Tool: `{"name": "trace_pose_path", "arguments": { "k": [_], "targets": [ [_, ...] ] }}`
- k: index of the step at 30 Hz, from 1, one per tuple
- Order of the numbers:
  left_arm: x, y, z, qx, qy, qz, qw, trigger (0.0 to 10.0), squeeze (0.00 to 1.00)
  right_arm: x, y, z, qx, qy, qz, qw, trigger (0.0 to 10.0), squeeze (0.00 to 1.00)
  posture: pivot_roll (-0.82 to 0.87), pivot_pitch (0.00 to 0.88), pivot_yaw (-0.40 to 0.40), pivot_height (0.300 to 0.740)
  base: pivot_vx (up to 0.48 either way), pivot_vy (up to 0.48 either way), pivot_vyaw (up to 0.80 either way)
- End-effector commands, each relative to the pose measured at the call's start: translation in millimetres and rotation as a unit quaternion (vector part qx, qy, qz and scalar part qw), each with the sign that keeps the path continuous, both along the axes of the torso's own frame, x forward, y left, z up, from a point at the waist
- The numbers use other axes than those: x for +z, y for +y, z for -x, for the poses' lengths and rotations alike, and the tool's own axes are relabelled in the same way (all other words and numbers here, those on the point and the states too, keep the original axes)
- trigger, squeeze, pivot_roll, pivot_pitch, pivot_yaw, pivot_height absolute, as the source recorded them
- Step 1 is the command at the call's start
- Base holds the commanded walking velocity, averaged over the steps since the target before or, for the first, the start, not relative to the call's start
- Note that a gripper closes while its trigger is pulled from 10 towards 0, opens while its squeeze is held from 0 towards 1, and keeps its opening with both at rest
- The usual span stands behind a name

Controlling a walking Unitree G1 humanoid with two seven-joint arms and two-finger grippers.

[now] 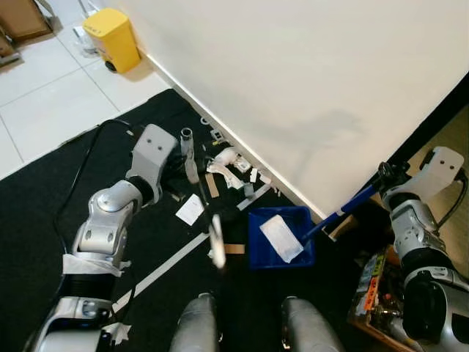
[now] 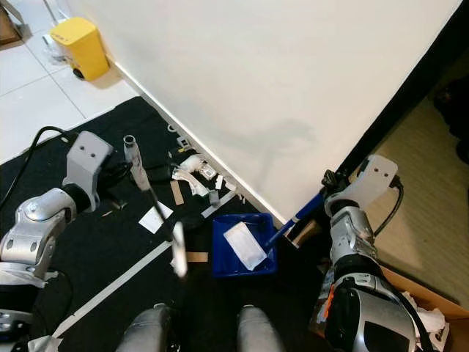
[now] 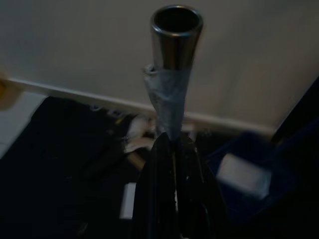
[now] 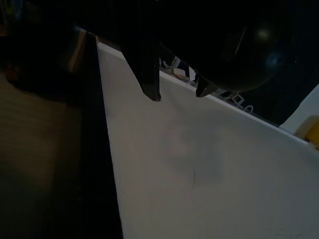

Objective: Sweep floor

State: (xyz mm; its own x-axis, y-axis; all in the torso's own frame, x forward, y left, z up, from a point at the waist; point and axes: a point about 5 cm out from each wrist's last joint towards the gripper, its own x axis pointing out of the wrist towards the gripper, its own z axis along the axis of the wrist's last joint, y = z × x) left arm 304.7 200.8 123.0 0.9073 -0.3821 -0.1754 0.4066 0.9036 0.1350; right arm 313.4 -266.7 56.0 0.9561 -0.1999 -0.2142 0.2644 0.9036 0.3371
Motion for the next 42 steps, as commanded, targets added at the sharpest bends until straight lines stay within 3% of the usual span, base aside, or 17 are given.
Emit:
{"name": "trace_pose_path", "arguments": {
  "k": [1,6,11,17,22,26,27,28,29,31,42],
  "targets": [
    [5.2,-1.9,-1.2,0.017,-0.005,0.046,0.999,10.0,0.0,1.8,-0.8,2.0,0.004,-0.013,0.014,1.0,10.0,0.0,0.01,0.035,0.017,0.74,0.0,0.0,0.0],
    [-3.9,-17.3,4.5,-0.004,0.009,0.025,1.0,10.0,0.0,-1.6,-0.9,4.3,0.003,-0.001,0.022,1.0,10.0,0.0,0.01,0.031,0.021,0.74,0.0,0.0,0.0],
    [-9.1,-20.1,5.4,-0.02,0.023,0.004,1.0,10.0,0.0,-3.4,-1.4,5.6,-0.002,0.003,0.021,1.0,10.0,0.0,0.01,0.028,0.02,0.74,0.0,0.0,0.0],
    [-13.1,-18.0,2.4,-0.039,0.016,-0.086,0.995,10.0,0.0,-10.6,1.3,10.2,-0.002,0.015,0.021,1.0,10.0,0.0,0.01,0.025,0.022,0.74,0.0,0.0,0.0],
    [-6.2,-16.1,-3.9,-0.036,-0.006,-0.117,0.992,10.0,0.0,-15.8,3.5,13.5,-0.002,0.024,0.021,0.999,10.0,0.0,0.01,0.024,0.028,0.74,0.0,0.0,0.0],
    [-4.8,-15.1,-7.2,-0.016,-0.012,-0.106,0.994,10.0,0.0,-17.2,3.8,14.4,-0.004,0.026,0.019,0.999,10.0,0.0,0.02,0.022,0.032,0.74,0.0,0.0,0.0],
    [-4.4,-14.5,-9.6,0.006,-0.015,-0.087,0.996,10.0,0.0,-18.1,4.4,14.9,-0.005,0.027,0.019,0.999,10.0,0.0,0.02,0.02,0.035,0.74,0.0,0.0,0.0],
    [-7.3,-12.7,-14.0,0.063,-0.007,-0.013,0.998,10.0,0.0,-20.1,6.4,16.0,-0.006,0.029,0.017,0.999,10.0,0.0,0.02,0.019,0.037,0.74,0.0,0.0,0.0],
    [-9.6,-11.8,-15.1,0.086,-0.001,0.021,0.996,10.0,0.0,-21.0,7.3,16.4,-0.006,0.03,0.016,0.999,10.0,0.0,0.02,0.019,0.037,0.74,0.0,0.0,0.0],
    [-12.2,-11.8,-15.0,0.095,0.003,0.036,0.995,10.0,0.0,-21.9,8.1,16.8,-0.006,0.031,0.015,0.999,10.0,0.0,0.01,0.02,0.038,0.74,0.0,0.0,0.0],
    [-20.1,-14.4,-14.1,0.099,0.009,0.015,0.995,10.0,0.0,-25.3,9.7,20.2,-0.005,0.035,0.018,0.999,10.0,0.0,0.0,0.01,0.039,0.74,0.0,-0.03,0.0]
  ]
}}
